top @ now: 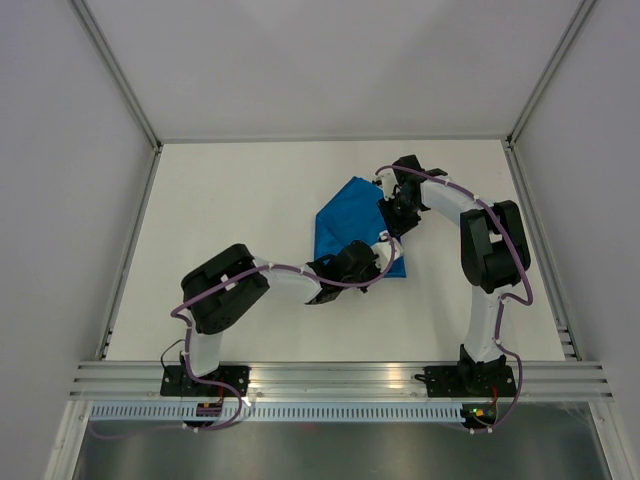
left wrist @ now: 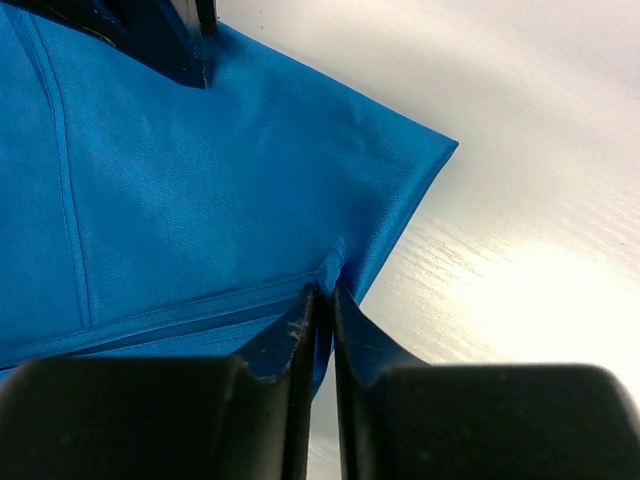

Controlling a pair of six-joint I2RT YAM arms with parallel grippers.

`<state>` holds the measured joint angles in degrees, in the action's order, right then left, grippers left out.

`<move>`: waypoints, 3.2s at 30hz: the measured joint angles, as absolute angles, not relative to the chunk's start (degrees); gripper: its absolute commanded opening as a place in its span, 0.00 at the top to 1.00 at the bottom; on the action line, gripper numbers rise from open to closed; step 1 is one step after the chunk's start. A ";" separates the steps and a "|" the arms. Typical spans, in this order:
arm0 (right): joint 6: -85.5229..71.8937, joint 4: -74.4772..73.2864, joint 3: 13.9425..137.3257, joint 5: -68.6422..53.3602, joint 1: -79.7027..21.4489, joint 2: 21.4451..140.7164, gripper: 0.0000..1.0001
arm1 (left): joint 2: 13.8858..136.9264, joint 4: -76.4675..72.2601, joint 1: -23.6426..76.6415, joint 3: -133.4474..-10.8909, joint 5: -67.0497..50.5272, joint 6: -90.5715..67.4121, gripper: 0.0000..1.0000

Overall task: Fold the napkin, place the utensils inside, and roll it up
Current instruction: Fold the napkin, then roll the napkin with the utensil

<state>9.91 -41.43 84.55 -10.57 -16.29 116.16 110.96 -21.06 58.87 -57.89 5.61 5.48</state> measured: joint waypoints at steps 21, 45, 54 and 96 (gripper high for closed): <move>9.96 -41.60 84.55 -10.48 -16.29 116.16 0.64 | 111.79 -19.84 58.89 -60.38 4.32 5.50 0.53; 27.14 -37.71 75.33 -10.33 -19.75 94.50 0.43 | 71.68 -5.02 35.90 -59.29 16.99 -19.46 0.39; 41.06 -30.04 59.75 -10.24 -36.71 87.83 0.34 | 69.34 4.36 35.73 -61.14 17.10 -20.56 0.39; 54.30 -18.35 52.56 -10.26 -39.57 95.83 0.52 | 68.75 7.68 35.20 -61.58 15.05 -18.26 0.38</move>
<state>54.30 -18.35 52.56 -10.26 -39.57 95.83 68.75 7.68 35.20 -61.58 15.05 -18.26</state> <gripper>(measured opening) 0.490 0.619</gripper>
